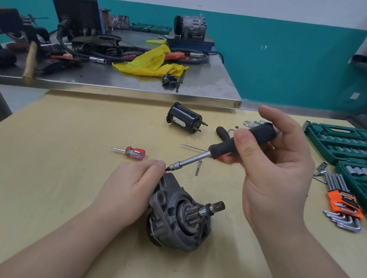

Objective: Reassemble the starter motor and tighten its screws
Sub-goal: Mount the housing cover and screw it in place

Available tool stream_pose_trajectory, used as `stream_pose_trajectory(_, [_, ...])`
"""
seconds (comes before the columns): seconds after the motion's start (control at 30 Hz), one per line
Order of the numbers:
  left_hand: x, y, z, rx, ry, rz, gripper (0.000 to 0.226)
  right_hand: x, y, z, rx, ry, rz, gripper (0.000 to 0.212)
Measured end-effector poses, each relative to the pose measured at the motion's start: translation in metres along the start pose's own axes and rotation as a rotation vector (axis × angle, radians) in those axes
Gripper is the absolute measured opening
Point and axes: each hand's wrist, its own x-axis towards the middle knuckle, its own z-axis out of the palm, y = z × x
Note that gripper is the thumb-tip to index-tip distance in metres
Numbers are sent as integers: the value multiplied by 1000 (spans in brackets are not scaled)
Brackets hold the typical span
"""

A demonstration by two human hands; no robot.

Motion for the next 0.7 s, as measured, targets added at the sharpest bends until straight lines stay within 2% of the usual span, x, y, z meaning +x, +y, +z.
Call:
stream_pose_trajectory(0.1, [0,0,0,-6,3,10,44,0,3,-1,39,16,30,35])
stream_pose_trajectory(0.23, [3,-3,-1,-23,-5,-28,43,-1,8,-6,116,-157,82,48])
stream_pose_trajectory(0.3, [4,-4,-2,-21,-4,-48,46,-2,9,-6,99,-186,57,55])
stream_pose_trajectory(0.43, [3,-2,-1,-7,-2,-49,49,-3,8,-1,25,-101,-5,50])
stream_pose_trajectory(0.57, [0,1,0,18,0,-6,46,-2,11,0,-58,31,-33,32])
stream_pose_trajectory(0.63, [0,1,0,39,8,9,45,-1,14,-2,-10,43,-2,32])
stream_pose_trajectory(0.7, [0,0,0,35,10,4,45,0,15,-5,77,-19,66,41])
